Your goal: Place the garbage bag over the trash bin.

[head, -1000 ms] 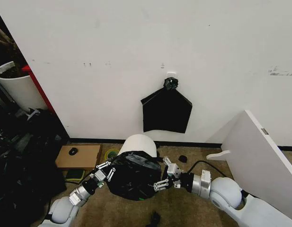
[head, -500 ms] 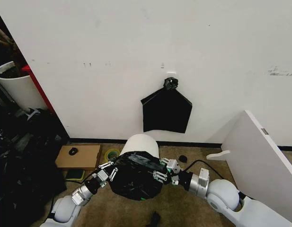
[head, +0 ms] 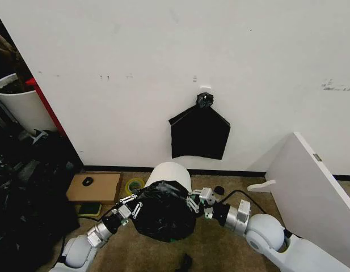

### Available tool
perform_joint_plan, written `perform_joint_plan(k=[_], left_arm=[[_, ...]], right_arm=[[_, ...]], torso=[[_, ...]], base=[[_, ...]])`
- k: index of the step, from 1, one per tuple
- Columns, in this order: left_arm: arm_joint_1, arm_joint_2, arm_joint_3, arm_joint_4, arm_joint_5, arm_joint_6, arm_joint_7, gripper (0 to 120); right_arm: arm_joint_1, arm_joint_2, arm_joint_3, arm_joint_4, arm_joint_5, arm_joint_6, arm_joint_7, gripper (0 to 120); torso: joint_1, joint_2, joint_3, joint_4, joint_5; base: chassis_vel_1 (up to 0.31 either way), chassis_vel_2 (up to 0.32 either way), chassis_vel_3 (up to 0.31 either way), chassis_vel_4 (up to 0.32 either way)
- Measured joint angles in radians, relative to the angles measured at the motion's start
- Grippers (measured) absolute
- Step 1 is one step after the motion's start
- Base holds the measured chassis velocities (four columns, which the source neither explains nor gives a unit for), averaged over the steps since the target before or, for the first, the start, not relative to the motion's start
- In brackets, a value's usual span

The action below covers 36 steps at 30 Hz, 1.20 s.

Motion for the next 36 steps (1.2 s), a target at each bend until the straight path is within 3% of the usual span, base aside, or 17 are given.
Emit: perform_joint_plan(k=[14, 21, 27, 30, 36], left_arm=[[0.022, 0.039, -0.016, -0.108, -0.100, 0.001, 0.163, 3], [0.021, 0.032, -0.018, -0.099, -0.110, 0.001, 0.136, 3], [0.020, 0.021, -0.016, -0.075, -0.131, 0.001, 0.074, 3], [0.021, 0.019, -0.016, -0.057, -0.133, 0.002, 0.065, 3], [0.033, 0.020, -0.018, -0.050, -0.133, 0.002, 0.073, 3]], right_arm=[[-0.001, 0.026, 0.015, -0.059, -0.092, -0.021, 0.174, 0], [-0.013, 0.025, 0.019, -0.040, -0.082, 0.000, 0.202, 0], [-0.031, 0.025, 0.020, -0.036, -0.116, 0.029, 0.223, 19], [-0.033, 0.032, 0.030, -0.025, -0.122, 0.000, 0.319, 33], [-0.046, 0.033, 0.047, 0.021, 0.017, -0.017, 0.376, 54]], torso=[[0.000, 0.000, 0.000, 0.0000, 0.0002], [0.000, 0.000, 0.000, 0.0000, 0.0000], [0.000, 0.000, 0.000, 0.0000, 0.0000], [0.000, 0.000, 0.000, 0.0000, 0.0001], [0.000, 0.000, 0.000, 0.0001, 0.0001]], base=[[0.000, 0.000, 0.000, 0.000], [0.000, 0.000, 0.000, 0.000], [0.000, 0.000, 0.000, 0.000], [0.000, 0.000, 0.000, 0.000], [0.000, 0.000, 0.000, 0.000]])
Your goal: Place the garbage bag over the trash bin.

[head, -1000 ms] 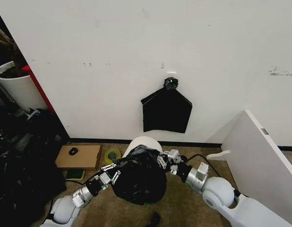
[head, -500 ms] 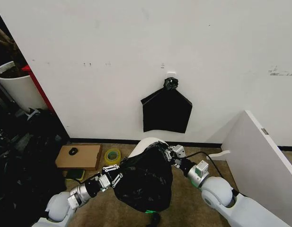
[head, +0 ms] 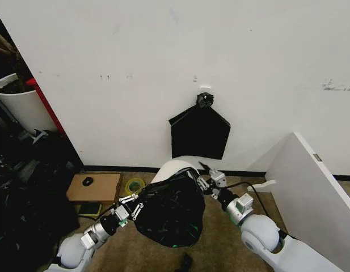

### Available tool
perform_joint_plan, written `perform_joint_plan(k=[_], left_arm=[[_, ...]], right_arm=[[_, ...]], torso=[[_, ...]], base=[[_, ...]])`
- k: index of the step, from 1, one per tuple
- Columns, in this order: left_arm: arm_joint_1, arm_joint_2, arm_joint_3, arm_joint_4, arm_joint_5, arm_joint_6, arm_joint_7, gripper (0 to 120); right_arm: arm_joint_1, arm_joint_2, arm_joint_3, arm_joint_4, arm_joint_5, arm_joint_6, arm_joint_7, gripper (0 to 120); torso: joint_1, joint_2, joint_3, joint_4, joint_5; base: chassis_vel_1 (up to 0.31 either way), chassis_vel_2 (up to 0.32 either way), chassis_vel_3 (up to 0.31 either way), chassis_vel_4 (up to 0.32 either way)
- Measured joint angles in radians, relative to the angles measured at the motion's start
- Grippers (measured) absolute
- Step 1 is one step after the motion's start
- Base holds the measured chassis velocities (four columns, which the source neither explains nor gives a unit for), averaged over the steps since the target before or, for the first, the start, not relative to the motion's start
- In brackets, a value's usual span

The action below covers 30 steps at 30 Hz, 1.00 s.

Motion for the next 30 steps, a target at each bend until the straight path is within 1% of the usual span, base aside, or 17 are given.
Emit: perform_joint_plan(k=[3, 4, 5, 7, 10, 11, 12, 15, 18, 19, 21, 23, 24, 26, 27, 29, 30], left_arm=[[0.001, -0.001, -0.002, 0.004, 0.000, 0.000, 0.006, 3], [0.001, -0.001, -0.002, 0.004, 0.000, 0.000, 0.006, 3], [0.002, -0.001, -0.002, 0.004, 0.000, 0.000, 0.010, 3], [0.004, -0.001, -0.003, 0.003, 0.001, 0.000, 0.017, 3], [0.006, 0.000, -0.005, -0.002, 0.003, 0.000, 0.018, 3], [0.006, 0.001, -0.006, -0.002, 0.003, 0.000, 0.018, 3], [0.006, 0.001, -0.006, -0.002, 0.003, 0.000, 0.018, 3], [0.004, -0.001, -0.006, 0.001, 0.006, 0.000, 0.018, 3], [-0.002, -0.003, -0.007, 0.014, 0.006, 0.000, 0.008, 3], [-0.002, -0.003, -0.007, 0.014, 0.006, 0.000, 0.008, 3], [-0.008, -0.007, -0.007, 0.026, 0.005, 0.000, -0.011, 3], [-0.012, -0.010, -0.007, 0.037, -0.002, 0.000, -0.023, 3], [-0.012, -0.011, -0.007, 0.041, -0.006, 0.000, -0.025, 3], [-0.012, -0.012, -0.007, 0.045, -0.009, 0.000, -0.025, 3], [-0.011, -0.014, -0.007, 0.048, -0.014, 0.000, -0.026, 3], [-0.008, -0.016, -0.006, 0.049, -0.021, 0.000, -0.026, 3], [-0.007, -0.017, -0.006, 0.049, -0.022, 0.000, -0.027, 3]], right_arm=[[-0.013, 0.003, 0.007, 0.028, 0.074, 0.008, -0.017, 67], [-0.013, 0.003, 0.007, 0.028, 0.074, 0.008, -0.017, 67], [-0.017, 0.003, 0.010, 0.031, 0.073, 0.008, -0.031, 71], [-0.025, -0.005, 0.023, 0.026, 0.010, -0.009, -0.060, 79], [-0.045, -0.035, 0.065, 0.007, -0.167, -0.082, -0.114, 91], [-0.052, -0.048, 0.078, 0.006, -0.198, -0.095, -0.141, 95], [-0.052, -0.048, 0.078, 0.006, -0.198, -0.095, -0.141, 95], [-0.069, -0.078, 0.111, 0.006, -0.225, -0.102, -0.242, 100], [-0.070, -0.091, 0.150, -0.006, -0.212, -0.036, -0.405, 100], [-0.070, -0.091, 0.150, -0.006, -0.212, -0.036, -0.405, 100], [-0.065, -0.093, 0.195, -0.032, -0.184, 0.047, -0.605, 100], [-0.058, -0.087, 0.231, -0.049, -0.134, 0.115, -0.763, 100], [-0.056, -0.082, 0.236, -0.049, -0.103, 0.139, -0.782, 100], [-0.056, -0.078, 0.234, -0.045, -0.071, 0.157, -0.771, 100], [-0.056, -0.070, 0.217, -0.027, -0.017, 0.180, -0.699, 100], [-0.057, -0.053, 0.190, 0.000, 0.035, 0.193, -0.559, 100], [-0.057, -0.050, 0.186, 0.003, 0.040, 0.194, -0.536, 100]], torso=[[0.000, 0.000, 0.000, -0.0001, -0.0001], [0.000, 0.000, 0.000, -0.0001, -0.0001], [0.000, 0.000, 0.000, -0.0001, 0.0001], [0.000, 0.000, 0.000, 0.0000, 0.0001], [0.000, 0.000, 0.000, -0.0002, 0.0003], [0.000, 0.000, 0.000, -0.0003, 0.0002], [0.000, 0.000, 0.000, -0.0003, 0.0002], [0.000, 0.000, 0.000, -0.0002, 0.0001], [0.000, 0.000, 0.000, 0.0000, 0.0001], [0.000, 0.000, 0.000, 0.0000, 0.0001], [0.000, 0.000, 0.000, 0.0000, 0.0000], [0.000, 0.000, 0.000, -0.0001, 0.0001], [0.000, 0.000, 0.000, -0.0002, 0.0000], [0.000, 0.000, 0.000, -0.0001, 0.0001], [0.000, 0.000, 0.000, -0.0001, 0.0000], [0.000, 0.000, 0.000, 0.0000, -0.0001], [0.000, 0.000, 0.000, 0.0000, -0.0002]], base=[[0.000, 0.000, 0.000, 0.000], [0.000, 0.000, 0.000, 0.000], [0.000, 0.000, 0.000, 0.000], [0.000, 0.000, 0.000, 0.000], [0.000, 0.000, 0.000, 0.000], [0.000, 0.000, 0.000, 0.000], [0.000, 0.000, 0.000, 0.000], [0.000, 0.000, 0.000, 0.000], [0.000, 0.000, 0.000, 0.000], [0.000, 0.000, 0.000, 0.000], [0.000, 0.000, 0.000, 0.000], [0.000, 0.000, 0.000, 0.000], [0.000, 0.000, 0.000, 0.000], [0.000, 0.000, 0.000, 0.000], [0.000, 0.000, 0.000, 0.000], [0.000, 0.000, 0.000, 0.000], [0.000, 0.000, 0.000, 0.000]])
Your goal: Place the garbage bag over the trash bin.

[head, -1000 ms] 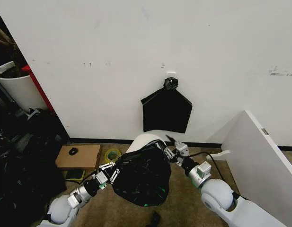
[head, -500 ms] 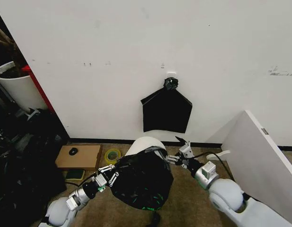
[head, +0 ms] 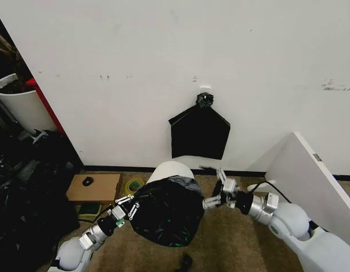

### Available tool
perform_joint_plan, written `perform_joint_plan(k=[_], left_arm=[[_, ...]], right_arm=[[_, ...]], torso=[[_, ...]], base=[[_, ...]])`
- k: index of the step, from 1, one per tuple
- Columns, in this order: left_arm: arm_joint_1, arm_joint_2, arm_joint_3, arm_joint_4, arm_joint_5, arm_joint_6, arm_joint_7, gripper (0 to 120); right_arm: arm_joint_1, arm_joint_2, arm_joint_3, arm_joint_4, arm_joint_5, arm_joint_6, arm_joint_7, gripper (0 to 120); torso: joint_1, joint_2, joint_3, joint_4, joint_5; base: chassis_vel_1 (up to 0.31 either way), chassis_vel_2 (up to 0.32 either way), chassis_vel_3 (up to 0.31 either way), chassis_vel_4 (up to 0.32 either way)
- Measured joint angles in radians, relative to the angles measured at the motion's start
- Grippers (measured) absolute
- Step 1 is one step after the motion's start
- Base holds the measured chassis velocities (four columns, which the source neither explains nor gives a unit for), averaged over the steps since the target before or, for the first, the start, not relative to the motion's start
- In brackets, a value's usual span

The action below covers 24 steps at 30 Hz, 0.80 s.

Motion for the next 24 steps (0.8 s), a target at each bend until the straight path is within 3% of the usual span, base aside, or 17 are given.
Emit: perform_joint_plan(k=[3, 4, 7, 11, 12, 16, 21, 24], left_arm=[[0.012, -0.006, 0.006, -0.026, -0.002, 0.020, -0.093, 3], [0.012, -0.006, 0.006, -0.026, -0.002, 0.020, -0.093, 3], [0.033, -0.011, 0.025, -0.094, -0.029, 0.103, -0.255, 3], [0.055, -0.019, 0.049, -0.178, -0.082, 0.223, -0.465, 3], [0.055, -0.019, 0.049, -0.178, -0.082, 0.223, -0.465, 3], [0.065, -0.037, 0.083, -0.238, -0.145, 0.334, -0.598, 3], [0.071, -0.053, 0.144, -0.278, -0.207, 0.400, -0.638, 3], [0.072, -0.064, 0.201, -0.285, -0.226, 0.430, -0.648, 3]], right_arm=[[-0.025, 0.049, -0.035, 0.075, 0.011, -0.012, 0.285, 100], [-0.025, 0.049, -0.035, 0.075, 0.011, -0.012, 0.285, 100], [-0.115, 0.075, -0.052, 0.222, -0.020, -0.108, 0.473, 100], [-0.227, 0.079, -0.072, 0.357, -0.184, -0.182, 0.527, 100], [-0.227, 0.079, -0.072, 0.357, -0.184, -0.182, 0.527, 100], [-0.311, 0.077, -0.107, 0.393, -0.410, -0.208, 0.527, 94], [-0.310, 0.086, -0.146, 0.328, -0.544, -0.226, 0.534, 79], [-0.280, 0.106, -0.203, 0.293, -0.561, -0.303, 0.592, 66]], torso=[[0.000, 0.000, 0.000, 0.0001, 0.0003], [0.000, 0.000, 0.000, 0.0001, 0.0003], [0.000, 0.000, 0.000, -0.0001, 0.0001], [0.000, 0.000, 0.000, -0.0004, 0.0001], [0.000, 0.000, 0.000, -0.0004, 0.0001], [0.000, 0.000, 0.000, -0.0003, -0.0001], [0.000, 0.000, 0.000, 0.0000, 0.0002], [0.000, 0.000, 0.000, -0.0003, 0.0003]], base=[[0.000, 0.000, 0.000, 0.000], [0.000, 0.000, 0.000, 0.000], [0.000, 0.000, 0.000, 0.000], [0.000, 0.000, 0.000, 0.000], [0.000, 0.000, 0.000, 0.000], [0.000, 0.000, 0.000, 0.000], [0.000, 0.000, 0.000, 0.000], [0.000, 0.000, 0.000, 0.000]])
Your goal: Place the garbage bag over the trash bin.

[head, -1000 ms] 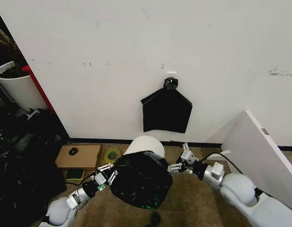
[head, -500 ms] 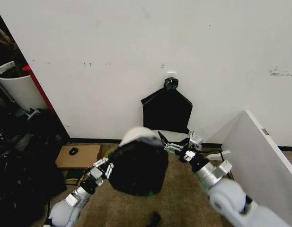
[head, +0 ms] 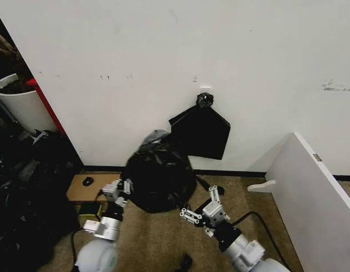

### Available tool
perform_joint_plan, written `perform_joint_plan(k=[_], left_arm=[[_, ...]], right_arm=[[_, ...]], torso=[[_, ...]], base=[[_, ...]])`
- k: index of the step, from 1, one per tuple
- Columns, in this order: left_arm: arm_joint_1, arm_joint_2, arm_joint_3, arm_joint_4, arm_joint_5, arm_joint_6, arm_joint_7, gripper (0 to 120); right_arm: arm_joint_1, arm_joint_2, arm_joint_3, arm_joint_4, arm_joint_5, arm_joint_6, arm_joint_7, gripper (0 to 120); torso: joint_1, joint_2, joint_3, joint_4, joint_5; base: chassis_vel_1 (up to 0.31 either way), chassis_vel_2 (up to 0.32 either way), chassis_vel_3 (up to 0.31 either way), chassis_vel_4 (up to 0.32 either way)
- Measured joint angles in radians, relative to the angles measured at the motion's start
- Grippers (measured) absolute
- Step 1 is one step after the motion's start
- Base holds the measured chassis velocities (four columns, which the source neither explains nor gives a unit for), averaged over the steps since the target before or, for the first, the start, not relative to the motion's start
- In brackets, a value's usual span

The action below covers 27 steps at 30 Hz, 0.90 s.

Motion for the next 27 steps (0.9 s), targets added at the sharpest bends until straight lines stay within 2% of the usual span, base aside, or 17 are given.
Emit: perform_joint_plan(k=[3, 4, 10, 17, 25, 27], left_arm=[[-0.004, -0.012, 0.048, 0.004, -0.019, 0.022, -0.016, 3], [-0.004, -0.012, 0.048, 0.004, -0.019, 0.022, -0.016, 3], [-0.031, -0.033, 0.110, 0.049, -0.018, 0.037, -0.038, 3], [-0.044, -0.045, 0.125, 0.073, 0.042, 0.010, -0.040, 3], [-0.048, -0.051, 0.122, 0.090, 0.135, -0.031, -0.036, 3], [-0.048, -0.051, 0.121, 0.091, 0.137, -0.032, -0.036, 3]], right_arm=[[0.039, 0.032, -0.065, -0.029, 0.008, -0.099, 0.089, 52], [0.039, 0.032, -0.065, -0.029, 0.008, -0.099, 0.089, 52], [0.089, 0.073, -0.150, -0.054, 0.042, -0.242, 0.229, 27], [0.173, 0.101, -0.207, -0.079, 0.130, -0.380, 0.353, 3], [0.307, 0.147, -0.263, -0.140, 0.235, -0.479, 0.530, 0], [0.312, 0.149, -0.265, -0.144, 0.239, -0.481, 0.537, 0]], torso=[[0.000, 0.000, 0.000, 0.0003, 0.0001], [0.000, 0.000, 0.000, 0.0003, 0.0001], [0.000, 0.000, 0.000, 0.0001, -0.0002], [0.000, 0.000, 0.000, 0.0002, -0.0001], [0.000, 0.000, 0.000, 0.0003, -0.0002], [0.000, 0.000, 0.000, 0.0003, -0.0001]], base=[[0.000, 0.000, 0.000, 0.000], [0.000, 0.000, 0.000, 0.000], [0.000, 0.000, 0.000, 0.000], [0.000, 0.000, 0.000, 0.000], [0.000, 0.000, 0.000, 0.000], [0.000, 0.000, 0.000, 0.000]])
